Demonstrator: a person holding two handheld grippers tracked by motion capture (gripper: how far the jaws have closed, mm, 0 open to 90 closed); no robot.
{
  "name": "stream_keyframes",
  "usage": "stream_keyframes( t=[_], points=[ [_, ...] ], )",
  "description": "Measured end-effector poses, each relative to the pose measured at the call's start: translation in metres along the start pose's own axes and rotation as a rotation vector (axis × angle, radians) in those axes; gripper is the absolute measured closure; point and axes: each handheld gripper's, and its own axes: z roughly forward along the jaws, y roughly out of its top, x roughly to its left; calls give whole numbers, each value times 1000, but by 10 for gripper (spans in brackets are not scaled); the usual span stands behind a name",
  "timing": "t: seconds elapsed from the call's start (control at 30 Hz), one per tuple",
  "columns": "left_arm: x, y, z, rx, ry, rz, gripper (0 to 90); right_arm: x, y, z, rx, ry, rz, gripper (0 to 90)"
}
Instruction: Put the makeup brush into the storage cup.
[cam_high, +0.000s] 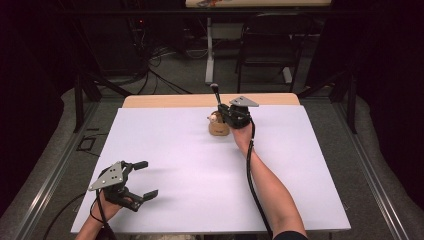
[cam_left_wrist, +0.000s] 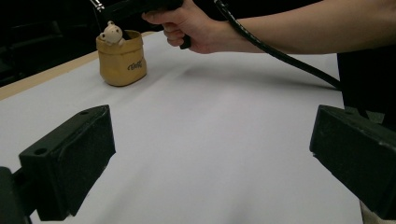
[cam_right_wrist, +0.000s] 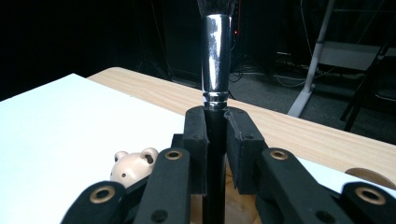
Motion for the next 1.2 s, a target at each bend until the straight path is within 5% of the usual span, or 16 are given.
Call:
stream_keyframes(
  t=[0.2, 0.3, 0.6, 1.2],
  points=[
    [-1, 0, 0, 4, 0, 1, 2, 2, -3, 0, 39, -5, -15, 751],
    [-1, 0, 0, 5, 0, 1, 2, 0, -4, -1, 67, 14, -8, 550],
    [0, 0, 2, 8, -4, 2, 2, -9, 5, -20, 91, 20, 27, 290],
    [0, 1, 3, 7, -9, 4, 2, -10, 14, -61, 206, 131, -68, 88]
  ],
)
